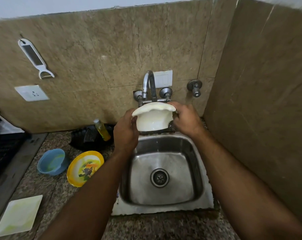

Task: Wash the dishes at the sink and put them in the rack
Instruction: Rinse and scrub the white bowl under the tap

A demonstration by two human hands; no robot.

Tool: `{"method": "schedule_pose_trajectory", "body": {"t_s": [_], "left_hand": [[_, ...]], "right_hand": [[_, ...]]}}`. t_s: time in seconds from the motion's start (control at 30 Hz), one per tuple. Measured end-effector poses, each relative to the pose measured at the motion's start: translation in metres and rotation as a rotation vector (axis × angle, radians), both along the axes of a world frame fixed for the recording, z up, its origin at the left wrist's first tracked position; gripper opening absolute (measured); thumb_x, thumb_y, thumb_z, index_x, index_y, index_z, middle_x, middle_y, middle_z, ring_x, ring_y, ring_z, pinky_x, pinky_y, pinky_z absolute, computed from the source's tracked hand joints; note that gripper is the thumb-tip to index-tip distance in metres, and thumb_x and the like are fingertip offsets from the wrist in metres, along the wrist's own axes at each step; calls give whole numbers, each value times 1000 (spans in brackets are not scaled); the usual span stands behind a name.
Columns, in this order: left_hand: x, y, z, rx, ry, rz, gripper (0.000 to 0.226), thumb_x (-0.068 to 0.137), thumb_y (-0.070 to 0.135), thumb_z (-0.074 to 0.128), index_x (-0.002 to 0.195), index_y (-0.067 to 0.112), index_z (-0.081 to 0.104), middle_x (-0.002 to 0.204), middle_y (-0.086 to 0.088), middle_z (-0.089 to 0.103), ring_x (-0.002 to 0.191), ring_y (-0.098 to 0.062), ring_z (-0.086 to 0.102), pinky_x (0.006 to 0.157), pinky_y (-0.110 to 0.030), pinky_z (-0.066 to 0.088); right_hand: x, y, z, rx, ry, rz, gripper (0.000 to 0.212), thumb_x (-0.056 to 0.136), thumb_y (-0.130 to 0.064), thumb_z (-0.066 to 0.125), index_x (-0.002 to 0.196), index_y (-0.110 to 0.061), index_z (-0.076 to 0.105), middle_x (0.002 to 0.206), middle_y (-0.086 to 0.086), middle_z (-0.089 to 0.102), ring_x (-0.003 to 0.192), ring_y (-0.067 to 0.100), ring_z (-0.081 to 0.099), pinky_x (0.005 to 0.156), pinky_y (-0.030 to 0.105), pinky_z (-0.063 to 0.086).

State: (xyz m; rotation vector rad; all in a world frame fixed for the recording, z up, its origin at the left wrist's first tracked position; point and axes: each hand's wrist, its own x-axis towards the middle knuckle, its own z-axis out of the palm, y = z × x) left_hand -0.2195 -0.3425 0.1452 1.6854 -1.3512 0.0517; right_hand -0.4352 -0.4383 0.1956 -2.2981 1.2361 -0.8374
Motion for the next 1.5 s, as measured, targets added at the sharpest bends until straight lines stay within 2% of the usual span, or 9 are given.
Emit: {"method": "schedule_pose_trajectory", "body": {"t_s": [0.43, 1.1, 1.27, 1.5], "left_hand": [[-8, 1, 18, -70, -32, -18, 30, 109, 30, 42, 131, 22, 61, 111, 0, 72, 99, -26, 67, 79, -45, 55], [-17, 5, 25, -118, -75, -14, 24, 109, 22, 48, 128, 19, 62, 105, -1, 72, 93, -22, 66, 75, -35, 49], [-16, 4, 23, -113, -75, -17, 25, 109, 22, 48, 130, 19, 61, 106, -3, 73, 94, -24, 67, 76, -41, 53], [-18, 7, 12, -76, -50, -2, 26, 108, 25, 48, 131, 24, 61, 109, 0, 73, 96, -23, 68, 77, -39, 55]], "right_hand": [[-8, 4, 10, -93, -32, -2, 52, 86, -6, 59, 132, -27, 65, 107, 5, 78, 95, 25, 71, 86, 41, 60], [-18, 9, 12, -124, -37, -16, 53, 86, -4, 62, 134, -27, 65, 104, 4, 77, 91, 22, 70, 84, 36, 59], [-19, 9, 11, -142, -48, -7, 51, 86, -4, 61, 133, -25, 65, 102, 4, 77, 89, 22, 71, 84, 36, 60], [-20, 12, 0, -84, -18, -6, 49, 87, -5, 59, 131, -27, 66, 101, 3, 77, 87, 22, 69, 80, 35, 59]]}}
